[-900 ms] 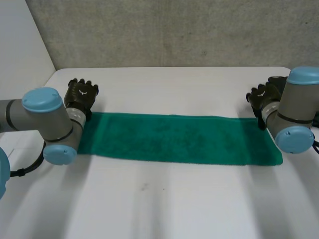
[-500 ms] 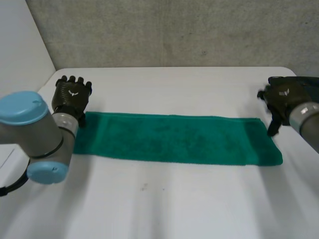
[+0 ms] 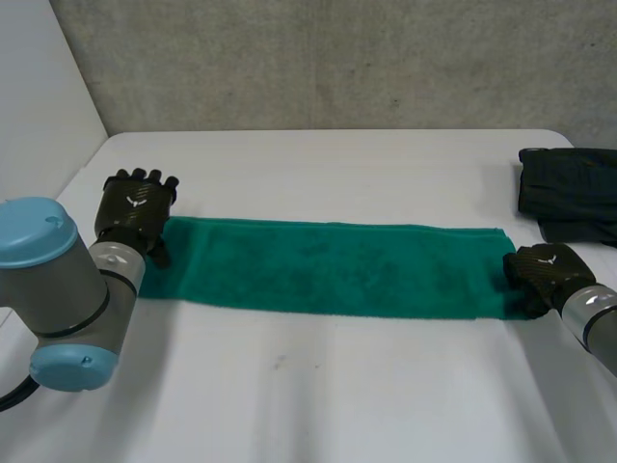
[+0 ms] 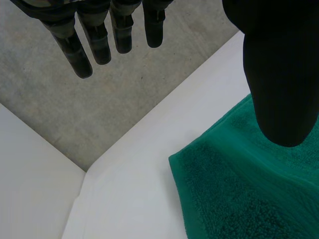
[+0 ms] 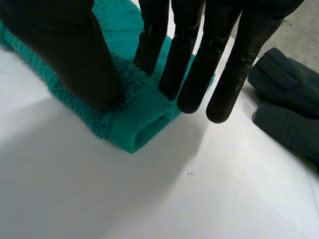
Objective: Fold the laundry.
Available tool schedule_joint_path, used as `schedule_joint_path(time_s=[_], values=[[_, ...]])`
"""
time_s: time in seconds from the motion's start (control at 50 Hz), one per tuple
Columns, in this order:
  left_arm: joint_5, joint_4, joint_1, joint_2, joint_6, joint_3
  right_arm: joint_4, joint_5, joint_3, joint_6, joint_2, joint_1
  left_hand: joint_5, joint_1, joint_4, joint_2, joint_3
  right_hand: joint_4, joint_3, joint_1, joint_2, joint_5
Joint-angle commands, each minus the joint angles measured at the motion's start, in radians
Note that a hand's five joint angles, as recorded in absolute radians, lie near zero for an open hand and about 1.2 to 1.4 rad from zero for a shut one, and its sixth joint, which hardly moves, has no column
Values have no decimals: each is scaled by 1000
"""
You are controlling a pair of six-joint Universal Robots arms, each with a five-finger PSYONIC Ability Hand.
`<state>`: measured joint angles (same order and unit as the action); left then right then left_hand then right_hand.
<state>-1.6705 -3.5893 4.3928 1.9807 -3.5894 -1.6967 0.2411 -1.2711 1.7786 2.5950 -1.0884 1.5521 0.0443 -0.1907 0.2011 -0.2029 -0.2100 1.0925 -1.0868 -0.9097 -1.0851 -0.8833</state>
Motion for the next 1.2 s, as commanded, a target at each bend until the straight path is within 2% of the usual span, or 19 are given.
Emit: schedule_joint_path(time_s=[0.02, 0.12, 0.18, 0.26, 0.32, 0.38, 0.42, 0.54, 0.58, 0.64, 0.66, 0.76, 0.84, 0.9, 0.98, 1.02, 1.04, 1.1, 1.2], values=[[-3, 1, -3, -3, 0, -3, 0, -1, -4, -4, 2, -38, -44, 16, -27, 28, 36, 304, -309, -487, -311, -338], [-5, 3, -3, -13, 1, -5, -9, -5, 10, -30, -77, -101, -44, 16, -27, 28, 36, 304, -309, -487, -311, -338], [-6, 4, -3, -16, 5, -8, -9, 3, 22, -81, -116, -190, -44, 16, -27, 28, 36, 304, -309, -487, -311, -338], [-6, 12, -1, -23, 5, -12, 1, -14, 7, -264, -113, -288, -44, 16, -27, 28, 36, 304, -309, -487, -311, -338], [-6, 21, -3, -28, 5, -15, 0, -34, -22, -408, -120, -310, -44, 16, -27, 28, 36, 304, -309, -487, -311, -338], [-6, 32, -4, -37, 6, -17, 1, -73, -45, -458, -117, -300, -44, 16, -27, 28, 36, 304, -309, -487, -311, -338], [-6, 35, -4, -43, 6, -17, 1, -94, -70, -443, -128, -252, -44, 16, -27, 28, 36, 304, -309, -487, -311, -338], [-8, 35, -3, -56, 6, -17, 3, -83, -154, -314, -172, 60, -44, 16, -27, 28, 36, 304, -309, -487, -311, -338], [-8, 35, -1, -60, 6, -17, 4, -56, -197, -285, -176, 197, -44, 16, -27, 28, 36, 304, -309, -487, -311, -338], [-9, 35, 4, -69, 8, -17, 4, -16, -243, -282, -165, 328, -44, 16, -27, 28, 36, 304, -309, -487, -311, -338], [-8, 35, 4, -71, 8, -17, 3, 10, -276, -279, -142, 414, -44, 16, -27, 28, 36, 304, -309, -487, -311, -338], [-9, 35, 8, -82, 8, -17, 0, 79, -395, -283, 11, 650, -44, 16, -27, 28, 36, 304, -309, -487, -311, -338], [-9, 35, 8, -82, 8, -18, -9, 91, -487, -276, 140, 779, -44, 16, -27, 28, 36, 304, -309, -487, -311, -338], [-8, 35, 7, -82, 8, -21, -26, 90, -528, -279, 226, 818, -44, 16, -27, 28, 36, 304, -309, -487, -311, -338], [-8, 35, 1, -77, 8, -26, -57, 87, -544, -265, 260, 824, -44, 16, -27, 28, 36, 299, -305, -482, -306, -334], [-8, 35, -4, -76, 8, -26, -69, 76, -545, -256, 252, 818, -44, 16, -27, 28, 36, -335, 330, 152, 328, 301], [-8, 35, -6, -76, 8, -26, -78, 64, -541, -233, 243, 815, -44, 16, -27, 28, 36, -847, 841, 664, 839, 812], [-5, 35, -21, -74, 5, -21, -92, 16, -531, -153, 216, 806, -44, 16, -27, 28, 36, -918, 912, 735, 911, 883], [5, 34, -94, -71, 1, 9, -129, -82, -426, 87, 102, 667, -44, 16, -27, 28, 36, -918, 912, 735, 911, 883]])
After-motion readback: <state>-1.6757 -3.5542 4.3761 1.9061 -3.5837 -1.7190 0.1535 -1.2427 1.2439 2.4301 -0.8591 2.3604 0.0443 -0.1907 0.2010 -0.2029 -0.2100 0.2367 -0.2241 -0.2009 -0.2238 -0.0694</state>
